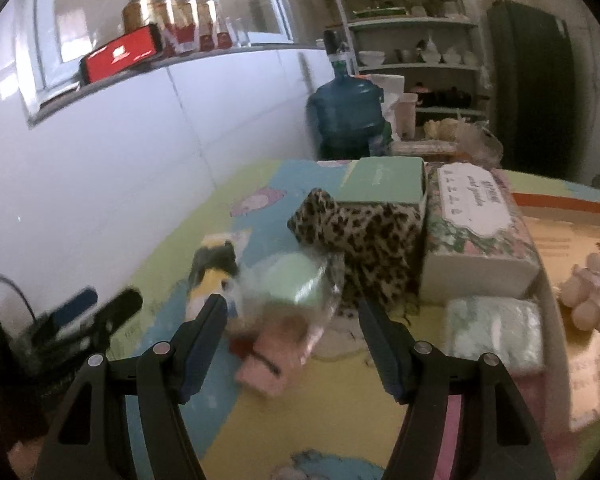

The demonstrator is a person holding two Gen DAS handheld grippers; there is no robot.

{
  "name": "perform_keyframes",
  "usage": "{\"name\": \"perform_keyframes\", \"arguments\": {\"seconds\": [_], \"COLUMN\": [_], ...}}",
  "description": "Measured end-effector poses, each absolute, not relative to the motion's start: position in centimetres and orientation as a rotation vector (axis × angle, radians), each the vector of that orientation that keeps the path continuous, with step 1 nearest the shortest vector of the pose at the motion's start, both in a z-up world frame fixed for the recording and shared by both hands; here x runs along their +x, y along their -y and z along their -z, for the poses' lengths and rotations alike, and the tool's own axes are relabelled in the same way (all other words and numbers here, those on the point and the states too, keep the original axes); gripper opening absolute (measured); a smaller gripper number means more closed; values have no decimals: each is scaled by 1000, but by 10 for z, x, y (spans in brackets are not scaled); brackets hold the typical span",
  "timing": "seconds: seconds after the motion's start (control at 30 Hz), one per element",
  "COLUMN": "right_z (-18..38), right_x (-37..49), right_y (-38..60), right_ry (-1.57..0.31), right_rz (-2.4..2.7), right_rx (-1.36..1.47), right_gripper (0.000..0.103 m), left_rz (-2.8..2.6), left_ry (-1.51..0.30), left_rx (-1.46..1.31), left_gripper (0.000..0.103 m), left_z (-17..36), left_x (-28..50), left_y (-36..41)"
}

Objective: Organize soft objects
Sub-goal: 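Move both open grippers toward the packets lying beside the box, then grasp the yellow penguin-print packet with the left gripper while the right grasps the bagged green plush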

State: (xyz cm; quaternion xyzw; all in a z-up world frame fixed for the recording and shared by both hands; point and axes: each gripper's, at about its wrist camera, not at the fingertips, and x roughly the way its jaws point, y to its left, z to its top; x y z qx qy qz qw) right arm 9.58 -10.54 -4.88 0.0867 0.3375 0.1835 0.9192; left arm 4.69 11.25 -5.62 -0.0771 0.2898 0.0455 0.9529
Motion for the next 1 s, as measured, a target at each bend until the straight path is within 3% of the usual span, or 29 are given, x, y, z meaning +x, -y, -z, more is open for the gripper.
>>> {"name": "perform_keyframes", "arguments": {"seconds": [0.47, 0.5, 0.57, 1.0], "right_z": [66, 66, 67, 56], "right_x": [128, 128, 128, 98], "right_y": [104, 104, 102, 107], "right_ry": [-768, -771, -784, -711], "right_rz": [-431, -437, -448, -454], "right_rx": [289, 290, 283, 262], "right_gripper": [76, 74, 54, 49], "left_rz": [-86, -83, -74, 6], "left_ry": [-591, -592, -595, -608], "left_rx": [-164, -164, -165, -157], "left_gripper": [89, 89, 89, 89], "left_z": [57, 58, 57, 48], "left_x": [46, 46, 47, 61], "left_y": [-114, -114, -112, -79]}}
